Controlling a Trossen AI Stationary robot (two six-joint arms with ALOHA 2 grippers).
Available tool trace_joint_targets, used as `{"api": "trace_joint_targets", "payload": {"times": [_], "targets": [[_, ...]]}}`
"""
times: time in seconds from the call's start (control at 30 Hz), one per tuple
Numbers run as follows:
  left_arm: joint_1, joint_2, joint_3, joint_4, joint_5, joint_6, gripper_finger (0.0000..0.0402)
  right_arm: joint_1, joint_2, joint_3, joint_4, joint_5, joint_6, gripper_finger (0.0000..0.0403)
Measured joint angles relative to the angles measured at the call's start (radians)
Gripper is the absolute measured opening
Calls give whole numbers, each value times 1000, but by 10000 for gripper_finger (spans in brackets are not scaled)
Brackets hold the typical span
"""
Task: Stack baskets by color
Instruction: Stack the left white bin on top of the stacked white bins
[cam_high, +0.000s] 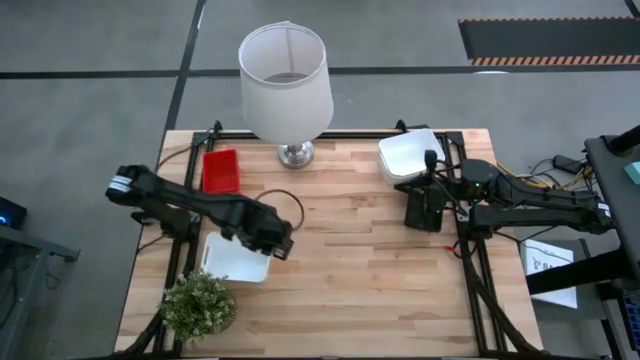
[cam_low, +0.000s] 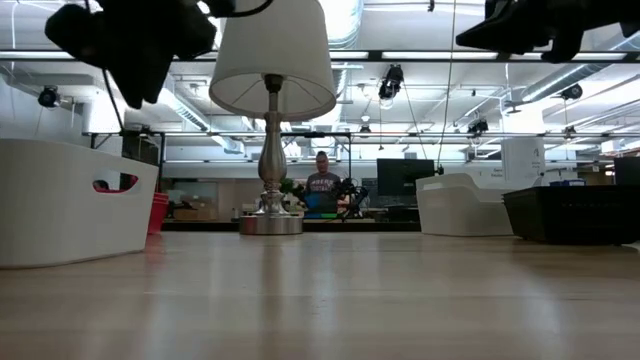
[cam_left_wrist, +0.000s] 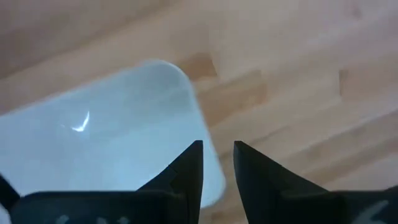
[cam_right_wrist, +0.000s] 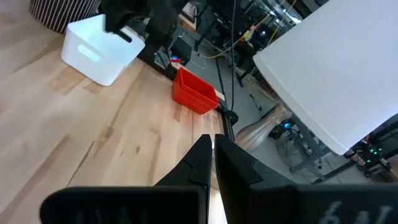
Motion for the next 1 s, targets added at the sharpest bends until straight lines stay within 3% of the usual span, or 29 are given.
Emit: {"api": "trace_joint_targets", "payload": {"times": [0.27, 0.63, 0.73, 1.0], "targets": [[-47, 110, 55, 0, 90, 5, 83, 0, 0, 0, 12, -1, -9, 12], [-51, 115, -22, 26, 16, -21, 179, 0, 0, 0, 7, -2, -4, 12], [-51, 115, -47, 115, -18, -21, 180, 0, 0, 0, 7, -2, -4, 12], [-51, 142, -77, 119, -37, -46, 147, 0, 0, 0, 7, -2, 0, 12]]}}
